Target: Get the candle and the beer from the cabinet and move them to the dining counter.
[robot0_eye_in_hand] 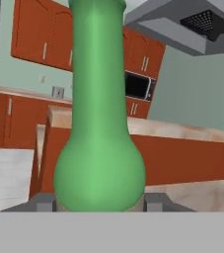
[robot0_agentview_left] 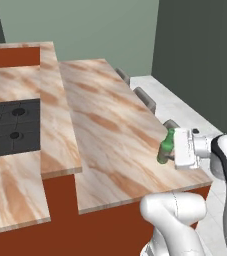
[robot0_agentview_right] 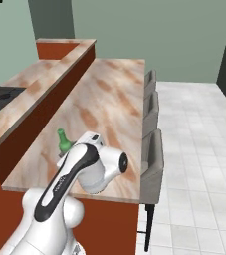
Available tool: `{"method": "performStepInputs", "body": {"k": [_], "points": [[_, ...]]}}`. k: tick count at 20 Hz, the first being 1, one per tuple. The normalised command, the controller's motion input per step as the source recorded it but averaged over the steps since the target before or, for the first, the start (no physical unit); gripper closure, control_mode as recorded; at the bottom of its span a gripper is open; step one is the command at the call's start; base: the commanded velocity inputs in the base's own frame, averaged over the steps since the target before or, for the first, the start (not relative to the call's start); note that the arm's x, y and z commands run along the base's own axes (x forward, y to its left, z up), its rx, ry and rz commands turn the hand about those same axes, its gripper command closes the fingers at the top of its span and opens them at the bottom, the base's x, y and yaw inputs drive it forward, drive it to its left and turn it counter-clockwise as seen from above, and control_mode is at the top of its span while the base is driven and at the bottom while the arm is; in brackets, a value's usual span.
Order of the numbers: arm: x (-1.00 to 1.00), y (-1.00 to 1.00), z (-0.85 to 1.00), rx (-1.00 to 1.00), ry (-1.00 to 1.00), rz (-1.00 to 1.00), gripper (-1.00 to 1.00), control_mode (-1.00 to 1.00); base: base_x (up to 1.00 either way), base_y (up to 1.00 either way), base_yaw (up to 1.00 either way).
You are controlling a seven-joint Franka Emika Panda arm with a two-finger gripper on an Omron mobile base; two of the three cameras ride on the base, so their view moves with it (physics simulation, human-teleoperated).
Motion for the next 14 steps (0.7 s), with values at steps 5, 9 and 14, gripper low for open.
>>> {"method": "performStepInputs", "body": {"k": [5,9,14], "points": [[0.46,0.06,-0.27,0.0,0.04,0.0,1.0,-1.0,0.0,0.0,0.0],[0.49,0.01,-0.23,0.0,0.0,0.0,1.0,-1.0,0.0,0.0,0.0],[0.44,0.02,-0.2,0.0,0.0,0.0,1.0,-1.0,0.0,0.0,0.0]]}}
